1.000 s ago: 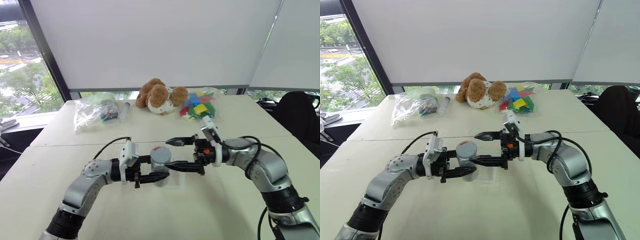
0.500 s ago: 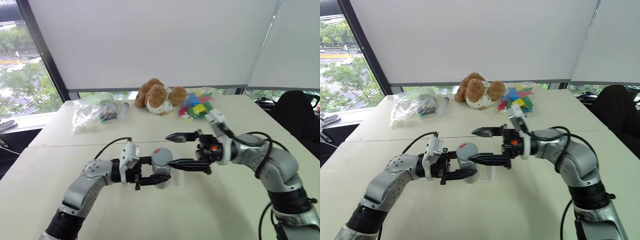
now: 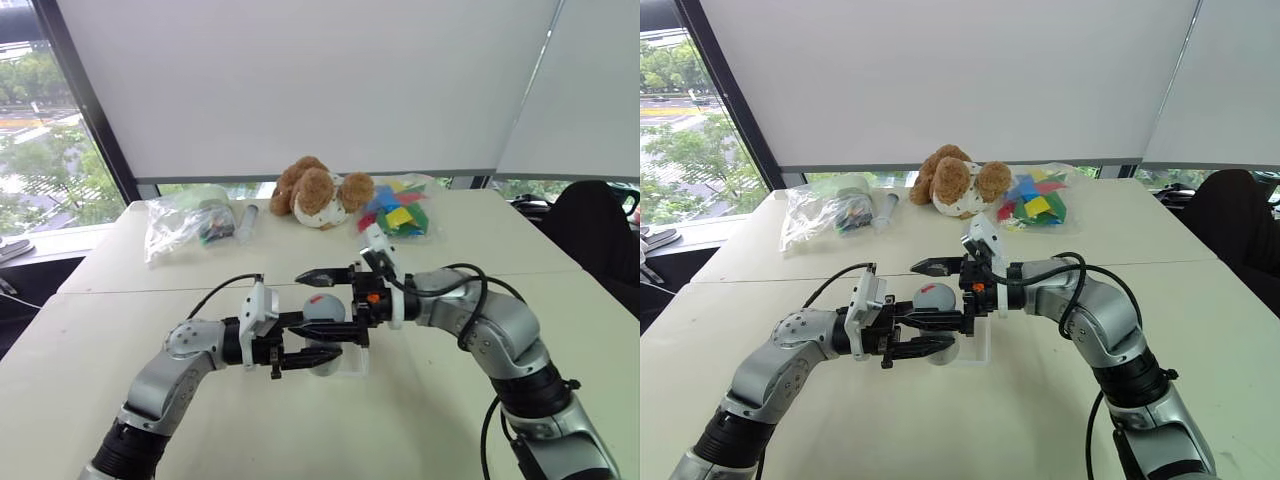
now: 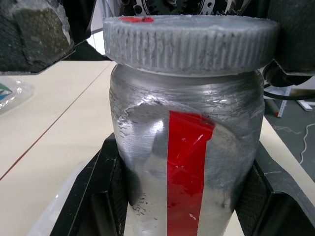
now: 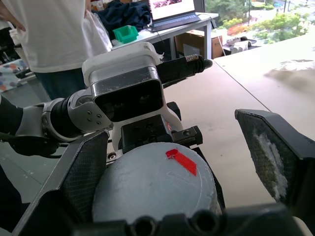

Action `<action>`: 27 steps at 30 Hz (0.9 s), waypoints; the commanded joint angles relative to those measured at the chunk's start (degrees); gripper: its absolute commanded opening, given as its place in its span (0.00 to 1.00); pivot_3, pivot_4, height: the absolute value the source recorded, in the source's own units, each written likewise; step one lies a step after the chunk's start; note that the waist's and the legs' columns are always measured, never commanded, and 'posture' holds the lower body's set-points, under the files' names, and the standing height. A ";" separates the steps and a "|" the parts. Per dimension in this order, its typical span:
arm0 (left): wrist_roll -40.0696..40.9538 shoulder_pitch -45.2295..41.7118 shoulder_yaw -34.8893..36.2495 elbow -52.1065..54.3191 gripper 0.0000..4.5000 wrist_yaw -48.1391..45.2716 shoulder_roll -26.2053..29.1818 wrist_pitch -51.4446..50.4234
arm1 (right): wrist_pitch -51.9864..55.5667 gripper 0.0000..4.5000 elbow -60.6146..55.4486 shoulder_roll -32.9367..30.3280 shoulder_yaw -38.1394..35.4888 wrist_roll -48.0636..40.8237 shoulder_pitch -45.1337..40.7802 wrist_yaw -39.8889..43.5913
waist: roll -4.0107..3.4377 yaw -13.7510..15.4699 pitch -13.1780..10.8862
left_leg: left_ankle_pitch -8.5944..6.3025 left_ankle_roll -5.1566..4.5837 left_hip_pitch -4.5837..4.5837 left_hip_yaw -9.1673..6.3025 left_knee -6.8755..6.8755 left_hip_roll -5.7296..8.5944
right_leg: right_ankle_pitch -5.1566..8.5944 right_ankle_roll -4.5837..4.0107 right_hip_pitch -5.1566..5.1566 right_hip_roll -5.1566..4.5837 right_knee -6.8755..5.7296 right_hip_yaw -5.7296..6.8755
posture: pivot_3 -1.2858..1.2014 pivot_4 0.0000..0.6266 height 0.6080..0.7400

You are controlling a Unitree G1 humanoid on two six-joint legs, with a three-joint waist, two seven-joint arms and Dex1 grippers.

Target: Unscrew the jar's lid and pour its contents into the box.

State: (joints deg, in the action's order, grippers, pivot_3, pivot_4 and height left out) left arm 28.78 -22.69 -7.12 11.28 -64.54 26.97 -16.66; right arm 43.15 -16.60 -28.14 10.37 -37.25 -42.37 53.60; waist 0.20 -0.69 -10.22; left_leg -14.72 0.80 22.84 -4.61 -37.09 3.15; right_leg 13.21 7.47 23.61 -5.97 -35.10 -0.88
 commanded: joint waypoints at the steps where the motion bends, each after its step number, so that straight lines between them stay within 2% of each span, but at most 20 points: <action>1: 0.67 0.34 0.49 2.07 0.47 -0.25 0.22 0.88 | -0.97 0.99 -0.43 -1.32 -2.49 -0.27 -0.28 1.05 | 0.00 0.03 0.00 | 0.00 0.00 0.00 0.00 0.00 0.00 | 0.00 0.00 0.00 0.00 0.00 0.00 | 0.52 0.24 1.00; 13: 0.65 0.71 0.49 2.36 0.47 -0.01 0.37 0.98 | -1.39 0.99 -0.68 -5.22 -5.49 -1.38 3.63 4.57 | 0.00 0.04 0.00 | 0.00 0.00 0.00 0.00 0.00 0.00 | 0.00 0.00 -0.01 0.00 0.00 0.00 | 0.52 0.24 1.00; 27: 0.66 0.84 0.69 2.18 0.47 -0.31 0.54 0.80 | -2.46 0.99 -3.53 -5.23 -6.52 -5.47 3.70 9.16 | 0.00 0.04 0.00 | 0.00 0.00 0.00 0.00 0.00 -0.01 | 0.00 0.00 -0.02 0.01 0.00 0.00 | 0.52 0.24 1.00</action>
State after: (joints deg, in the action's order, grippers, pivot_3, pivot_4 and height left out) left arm 28.75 -21.99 -7.17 11.41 -64.74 27.11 -16.62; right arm 41.64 -17.87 -32.83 4.52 -41.93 -37.23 62.27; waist 0.20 -0.64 -10.22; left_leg -14.72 0.80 22.84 -4.62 -37.10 3.14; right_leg 13.21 7.47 23.60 -5.96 -35.10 -0.87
